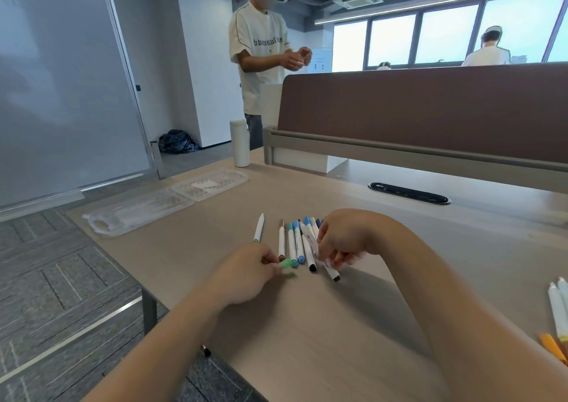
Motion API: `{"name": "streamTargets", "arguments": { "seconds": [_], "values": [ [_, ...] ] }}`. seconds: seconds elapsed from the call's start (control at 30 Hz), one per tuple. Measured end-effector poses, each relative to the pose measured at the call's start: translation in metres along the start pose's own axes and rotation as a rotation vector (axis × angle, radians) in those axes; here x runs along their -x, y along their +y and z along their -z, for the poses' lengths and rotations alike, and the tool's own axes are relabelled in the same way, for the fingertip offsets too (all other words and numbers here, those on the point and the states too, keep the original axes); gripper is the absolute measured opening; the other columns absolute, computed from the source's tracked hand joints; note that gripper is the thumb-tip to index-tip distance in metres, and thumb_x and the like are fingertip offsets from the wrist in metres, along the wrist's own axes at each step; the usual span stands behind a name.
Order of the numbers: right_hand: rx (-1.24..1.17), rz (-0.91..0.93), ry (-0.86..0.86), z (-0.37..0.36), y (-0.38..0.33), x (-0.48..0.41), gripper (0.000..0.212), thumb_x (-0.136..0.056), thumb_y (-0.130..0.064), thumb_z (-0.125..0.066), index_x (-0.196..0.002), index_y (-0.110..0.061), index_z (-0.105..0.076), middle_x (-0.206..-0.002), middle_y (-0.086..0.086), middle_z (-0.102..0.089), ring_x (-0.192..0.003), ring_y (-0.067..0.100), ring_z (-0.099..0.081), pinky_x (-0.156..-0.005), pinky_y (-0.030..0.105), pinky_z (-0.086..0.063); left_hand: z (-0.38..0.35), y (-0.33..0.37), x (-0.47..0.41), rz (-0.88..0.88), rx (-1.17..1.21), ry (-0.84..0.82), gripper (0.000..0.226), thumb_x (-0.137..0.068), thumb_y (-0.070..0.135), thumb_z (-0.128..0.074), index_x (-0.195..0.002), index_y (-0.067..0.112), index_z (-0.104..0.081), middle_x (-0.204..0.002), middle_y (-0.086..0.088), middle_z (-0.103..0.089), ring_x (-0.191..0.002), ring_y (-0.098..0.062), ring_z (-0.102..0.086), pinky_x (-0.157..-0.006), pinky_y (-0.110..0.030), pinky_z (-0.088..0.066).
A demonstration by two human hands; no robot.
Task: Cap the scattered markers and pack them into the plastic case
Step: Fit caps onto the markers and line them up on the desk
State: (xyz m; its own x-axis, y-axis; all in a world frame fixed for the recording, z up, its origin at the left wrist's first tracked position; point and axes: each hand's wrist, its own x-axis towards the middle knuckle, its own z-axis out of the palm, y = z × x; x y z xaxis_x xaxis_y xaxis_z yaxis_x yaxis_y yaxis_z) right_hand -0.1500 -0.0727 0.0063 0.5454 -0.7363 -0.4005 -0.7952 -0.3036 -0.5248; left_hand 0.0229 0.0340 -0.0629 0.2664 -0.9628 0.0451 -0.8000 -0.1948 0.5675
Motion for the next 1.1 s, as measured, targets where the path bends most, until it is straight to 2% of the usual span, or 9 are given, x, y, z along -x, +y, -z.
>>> {"name": "streamTargets", "arguments": {
  "seconds": [0.07, 0.17, 0.37, 0.47, 0.63, 0.77, 0.93, 1.03, 1.1],
  "values": [
    [0.022, 0.027, -0.012, 0.003, 0.002, 0.003, 0.022, -0.082, -0.008, -0.070, -0.104, -0.004, -0.067, -0.082, 0.013, -0.069, -0.066, 0.022, -0.062, -0.063, 0.027, -0.050, 0.001, -0.003, 0.000, 0.011, 0.096, -0.006, 0.008, -0.094, 0.029, -0.063, -0.087, 0.024, -0.066, -0.076, 0.009, -0.068, -0.067, -0.008, -0.056, -0.067, -0.027, -0.044],
    [0.072, 0.040, -0.034, 0.006, 0.006, 0.006, 0.016, -0.081, -0.006, -0.072, -0.092, -0.015, -0.065, -0.078, 0.007, -0.064, -0.063, 0.019, -0.058, -0.052, 0.022, -0.043, 0.002, -0.008, 0.001, 0.021, 0.294, -0.036, 0.009, -0.093, 0.019, -0.064, -0.084, 0.021, -0.065, -0.069, 0.006, -0.071, -0.059, -0.009, -0.051, -0.065, -0.029, -0.042],
    [0.159, 0.023, -0.097, 0.004, 0.007, 0.006, 0.016, -0.080, -0.006, -0.074, -0.088, -0.017, -0.065, -0.052, -0.003, -0.056, -0.048, 0.012, -0.050, -0.047, 0.022, -0.037, 0.004, -0.010, 0.001, 0.006, 0.413, -0.030, 0.005, -0.090, 0.011, -0.067, -0.087, 0.014, -0.065, -0.066, 0.004, -0.071, -0.052, -0.007, -0.048, -0.054, -0.020, -0.040],
    [0.168, 0.018, -0.106, 0.004, 0.007, 0.004, 0.016, -0.081, -0.006, -0.074, -0.088, -0.017, -0.065, -0.051, -0.004, -0.055, -0.047, 0.011, -0.049, -0.047, 0.021, -0.037, 0.005, -0.012, 0.001, 0.014, 0.452, -0.027, 0.004, -0.090, 0.009, -0.068, -0.089, 0.013, -0.066, -0.068, 0.001, -0.072, -0.051, -0.005, -0.049, -0.053, -0.019, -0.041],
    [0.128, -0.004, -0.065, 0.003, 0.009, 0.003, 0.014, -0.081, -0.006, -0.074, -0.088, -0.016, -0.066, -0.058, 0.000, -0.060, -0.053, 0.015, -0.052, -0.048, 0.022, -0.039, 0.005, -0.013, 0.002, 0.010, 0.448, -0.035, 0.004, -0.089, 0.011, -0.069, -0.088, 0.014, -0.066, -0.069, 0.000, -0.072, -0.051, -0.003, -0.051, -0.058, -0.022, -0.040],
    [0.098, -0.043, -0.025, 0.004, 0.009, 0.000, 0.027, -0.083, -0.009, -0.073, -0.108, 0.000, -0.068, -0.077, 0.011, -0.066, -0.061, 0.019, -0.059, -0.053, 0.024, -0.047, 0.003, -0.007, 0.004, -0.021, 0.305, -0.011, 0.007, -0.085, 0.020, -0.074, -0.087, 0.020, -0.068, -0.071, 0.007, -0.066, -0.056, -0.001, -0.050, -0.054, -0.013, -0.038],
    [0.068, -0.048, 0.001, 0.002, 0.009, -0.004, 0.017, -0.084, -0.011, -0.074, -0.095, 0.000, -0.068, -0.069, 0.009, -0.066, -0.059, 0.019, -0.064, -0.056, 0.025, -0.053, 0.001, -0.003, 0.004, -0.055, 0.178, 0.003, 0.009, -0.084, 0.027, -0.075, -0.087, 0.022, -0.069, -0.077, 0.009, -0.061, -0.069, -0.004, -0.052, -0.060, -0.016, -0.039],
    [0.077, -0.047, -0.024, 0.002, 0.009, -0.004, 0.014, -0.083, -0.012, -0.074, -0.092, -0.005, -0.066, -0.066, 0.007, -0.063, -0.056, 0.017, -0.060, -0.053, 0.023, -0.049, 0.000, -0.004, 0.003, -0.057, 0.149, 0.002, 0.010, -0.084, 0.026, -0.075, -0.090, 0.020, -0.070, -0.078, 0.009, -0.059, -0.070, -0.005, -0.051, -0.060, -0.016, -0.040],
    [0.107, -0.046, -0.042, 0.002, 0.008, -0.004, 0.022, -0.081, -0.015, -0.076, -0.098, -0.003, -0.068, -0.067, 0.007, -0.062, -0.055, 0.018, -0.056, -0.051, 0.023, -0.044, 0.000, -0.005, 0.002, -0.063, 0.145, -0.011, 0.009, -0.083, 0.026, -0.077, -0.087, 0.021, -0.070, -0.077, 0.009, -0.059, -0.069, -0.005, -0.051, -0.063, -0.020, -0.042]
  ]
}}
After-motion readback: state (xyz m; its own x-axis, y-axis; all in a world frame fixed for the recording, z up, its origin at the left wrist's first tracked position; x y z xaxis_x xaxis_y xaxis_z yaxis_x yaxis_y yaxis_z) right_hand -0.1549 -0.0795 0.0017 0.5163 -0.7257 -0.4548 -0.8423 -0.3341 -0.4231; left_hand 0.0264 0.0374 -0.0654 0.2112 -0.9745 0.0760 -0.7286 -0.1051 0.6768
